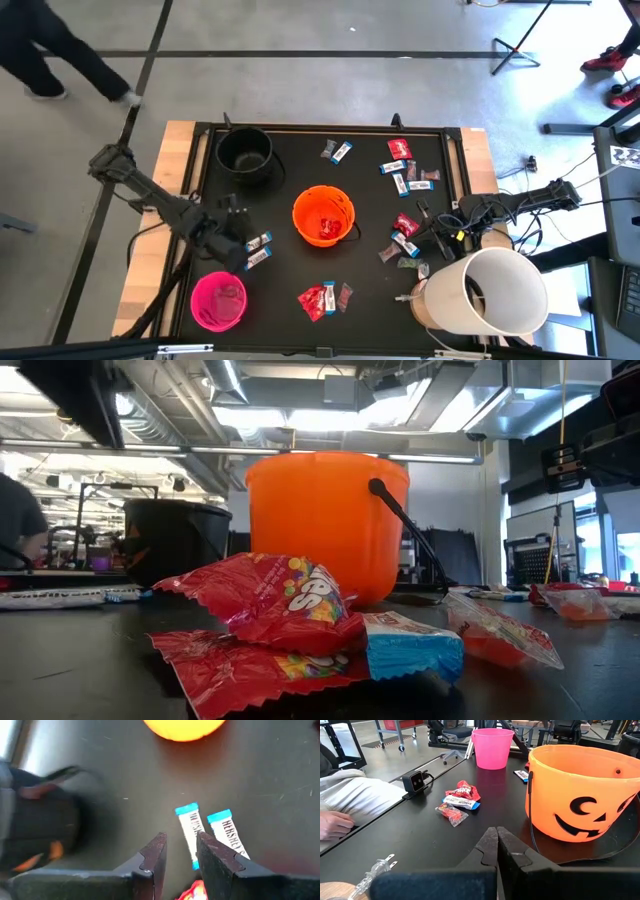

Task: Sort candy
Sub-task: Put the white chocolate into the black bucket

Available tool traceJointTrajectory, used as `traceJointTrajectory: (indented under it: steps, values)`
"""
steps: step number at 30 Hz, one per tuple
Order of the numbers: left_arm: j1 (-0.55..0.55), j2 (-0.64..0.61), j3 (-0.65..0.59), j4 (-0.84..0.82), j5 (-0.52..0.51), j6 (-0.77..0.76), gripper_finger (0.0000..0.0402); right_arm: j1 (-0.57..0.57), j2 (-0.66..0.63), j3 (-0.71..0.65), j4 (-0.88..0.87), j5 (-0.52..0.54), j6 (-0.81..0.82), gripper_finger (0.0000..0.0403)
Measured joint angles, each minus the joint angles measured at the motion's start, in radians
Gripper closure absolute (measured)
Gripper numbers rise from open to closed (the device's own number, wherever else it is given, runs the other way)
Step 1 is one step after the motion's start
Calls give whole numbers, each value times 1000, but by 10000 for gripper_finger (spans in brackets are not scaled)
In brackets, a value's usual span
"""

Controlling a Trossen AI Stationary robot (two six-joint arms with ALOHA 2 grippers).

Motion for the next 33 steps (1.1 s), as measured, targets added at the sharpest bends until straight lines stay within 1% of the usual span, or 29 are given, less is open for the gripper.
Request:
traceJointTrajectory:
  steps: [5,7,11,17,23,26,28,33]
  values:
    - [128,-10,-180,286,146,81,304,0,0,0,0,0,0,402]
    - [176,-9,-240,374,178,84,304,0,0,0,0,0,0,402]
    - [252,-5,-336,482,190,84,297,0,0,0,0,0,0,402]
    - [308,-5,-413,635,187,92,262,0,0,0,0,0,0,402]
    - [319,-5,-427,652,201,89,219,0,0,0,0,0,0,402]
    - [317,-5,-427,648,270,80,203,0,0,0,0,0,0,402]
    - [308,-5,-427,620,299,59,196,0,0,0,0,0,0,402]
    - [274,-5,-427,545,310,21,193,0,0,0,0,0,0,402]
